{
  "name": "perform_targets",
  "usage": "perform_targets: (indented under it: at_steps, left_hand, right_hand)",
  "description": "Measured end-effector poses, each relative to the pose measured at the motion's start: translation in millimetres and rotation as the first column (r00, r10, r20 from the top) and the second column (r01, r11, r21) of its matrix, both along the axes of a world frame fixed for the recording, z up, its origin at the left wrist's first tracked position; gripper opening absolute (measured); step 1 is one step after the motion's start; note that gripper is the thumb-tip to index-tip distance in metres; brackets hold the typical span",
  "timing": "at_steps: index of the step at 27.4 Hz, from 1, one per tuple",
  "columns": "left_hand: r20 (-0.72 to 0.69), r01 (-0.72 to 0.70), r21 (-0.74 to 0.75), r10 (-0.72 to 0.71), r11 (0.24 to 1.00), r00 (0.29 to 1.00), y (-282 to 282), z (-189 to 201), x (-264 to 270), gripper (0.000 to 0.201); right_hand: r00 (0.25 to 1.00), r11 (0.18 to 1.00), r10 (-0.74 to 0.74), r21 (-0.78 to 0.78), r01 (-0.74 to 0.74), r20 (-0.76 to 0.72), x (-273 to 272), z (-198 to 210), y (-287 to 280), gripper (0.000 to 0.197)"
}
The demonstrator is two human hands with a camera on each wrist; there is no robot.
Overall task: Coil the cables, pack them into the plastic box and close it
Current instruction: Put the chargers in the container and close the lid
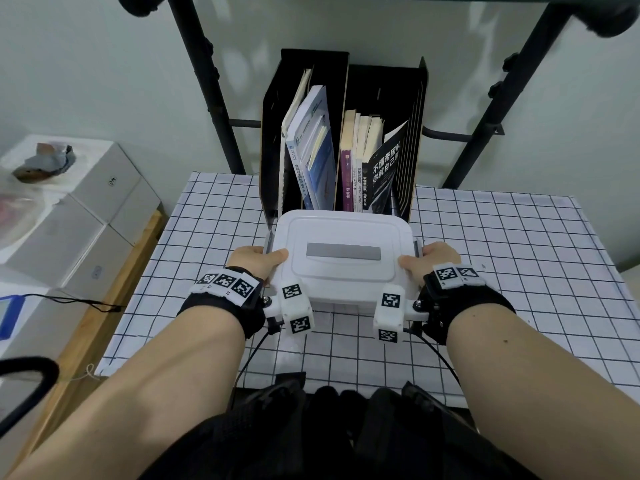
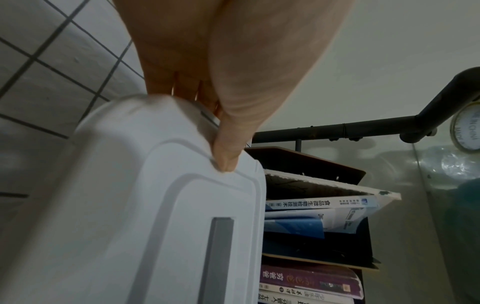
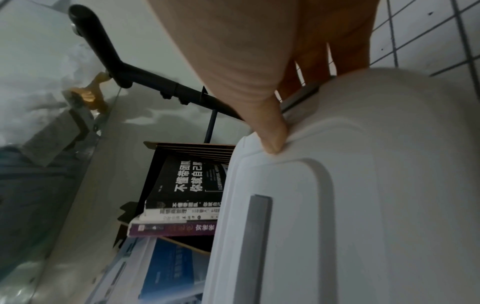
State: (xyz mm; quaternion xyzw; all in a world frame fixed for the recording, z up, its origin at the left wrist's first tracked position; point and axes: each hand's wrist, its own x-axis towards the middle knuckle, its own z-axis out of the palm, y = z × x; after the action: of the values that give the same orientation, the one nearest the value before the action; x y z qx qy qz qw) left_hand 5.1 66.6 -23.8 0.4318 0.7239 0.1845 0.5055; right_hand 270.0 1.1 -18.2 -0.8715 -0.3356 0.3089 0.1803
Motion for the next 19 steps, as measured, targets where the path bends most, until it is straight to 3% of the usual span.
perform_targets:
  at_steps: [2, 8, 13, 19]
  left_hand:
    - [0.023, -0.017, 0.006, 0.017, 1.000, 1.000, 0.8, -1.8, -0.1, 0.027]
    - [0.017, -0.011, 0.021, 0.010, 1.000, 1.000, 2.6, -5.2, -1.1, 0.026]
    - [-0.055, 0.024, 0.011, -0.024, 1.000, 0.998, 3.0, -4.4, -1.3, 0.065]
    - [-0.073, 0.034, 0.007, -0.033, 0.999, 0.997, 5.1, -4.3, -0.6, 0.071]
  right_hand:
    - [0.999, 0.997, -0.025, 0.068, 0.023, 0.029, -3.9, 0.0, -0.5, 0.020]
    - [0.988, 0.994, 0.031, 0.103, -0.047, 0.149, -10.8, -2.6, -2.8, 0.014]
    - [0.969, 0.992, 0.084, 0.072, -0.103, 0.234, -10.1, -0.9, -1.1, 0.011]
    - [0.959, 0.989, 0.103, 0.077, -0.127, 0.265, -9.6, -1.8, -0.2, 0.007]
